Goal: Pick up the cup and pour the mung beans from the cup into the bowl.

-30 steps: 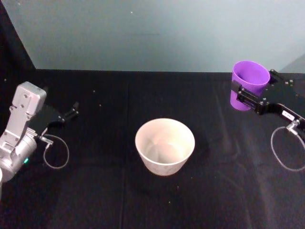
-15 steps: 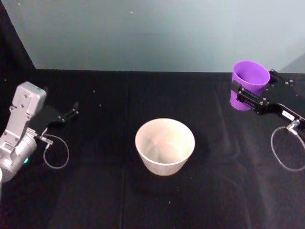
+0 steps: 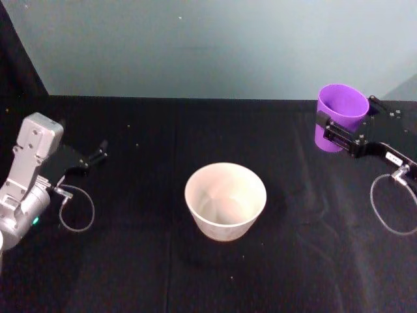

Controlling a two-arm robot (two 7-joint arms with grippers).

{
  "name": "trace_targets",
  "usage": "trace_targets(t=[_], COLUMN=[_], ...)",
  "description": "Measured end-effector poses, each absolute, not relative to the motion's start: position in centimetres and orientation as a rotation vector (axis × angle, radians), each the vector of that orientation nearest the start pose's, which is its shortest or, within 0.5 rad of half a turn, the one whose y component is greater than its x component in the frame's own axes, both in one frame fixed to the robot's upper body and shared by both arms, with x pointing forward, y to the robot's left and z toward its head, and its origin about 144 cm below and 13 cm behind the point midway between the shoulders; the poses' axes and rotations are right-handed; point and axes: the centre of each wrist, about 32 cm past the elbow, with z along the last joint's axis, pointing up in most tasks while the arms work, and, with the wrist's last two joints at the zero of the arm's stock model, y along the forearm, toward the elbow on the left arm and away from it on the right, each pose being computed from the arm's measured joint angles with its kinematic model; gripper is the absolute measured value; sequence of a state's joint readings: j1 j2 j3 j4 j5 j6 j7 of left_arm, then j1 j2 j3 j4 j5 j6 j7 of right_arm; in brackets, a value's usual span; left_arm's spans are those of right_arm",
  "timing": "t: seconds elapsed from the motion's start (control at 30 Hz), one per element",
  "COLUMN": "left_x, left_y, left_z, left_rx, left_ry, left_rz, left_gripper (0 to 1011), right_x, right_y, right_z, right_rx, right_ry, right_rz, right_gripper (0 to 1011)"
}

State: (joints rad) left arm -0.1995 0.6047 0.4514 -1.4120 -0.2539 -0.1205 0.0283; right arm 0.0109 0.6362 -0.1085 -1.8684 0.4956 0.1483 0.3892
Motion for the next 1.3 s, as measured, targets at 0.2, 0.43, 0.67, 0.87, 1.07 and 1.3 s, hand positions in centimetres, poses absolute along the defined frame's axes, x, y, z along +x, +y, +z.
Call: trace_targets(t=[0.2, 0.43, 0.67, 0.87, 1.07, 1.3], left_x=[48.86, 48.86, 48.86, 48.86, 48.86, 48.86], left_y=[30.97, 30.97, 30.97, 30.96, 30.96, 30.97], left_z=[113.98, 113.98, 113.98, 113.97, 113.98, 113.98], left_rx=[0.305, 0.304, 0.304, 0.305, 0.304, 0.305], left_ry=[-0.285, -0.285, -0.285, -0.285, -0.285, -0.285], left_rz=[1.248, 1.248, 1.248, 1.248, 1.248, 1.248], left_gripper=[1011, 1011, 1011, 1011, 1011, 1011], right_x=[44.86, 44.86, 44.86, 44.86, 44.86, 44.86], right_y=[-32.19, -32.19, -32.19, -32.19, -32.19, -32.19], right_z=[125.78, 125.78, 125.78, 125.78, 125.78, 125.78], right_rx=[-0.09, -0.09, -0.09, -0.09, -0.09, -0.09], right_ry=[-0.131, -0.131, -0.131, -0.131, -0.131, -0.131], right_rz=[-0.94, -0.94, -0.94, -0.94, -0.94, -0.94], right_gripper=[724, 724, 724, 724, 724, 724])
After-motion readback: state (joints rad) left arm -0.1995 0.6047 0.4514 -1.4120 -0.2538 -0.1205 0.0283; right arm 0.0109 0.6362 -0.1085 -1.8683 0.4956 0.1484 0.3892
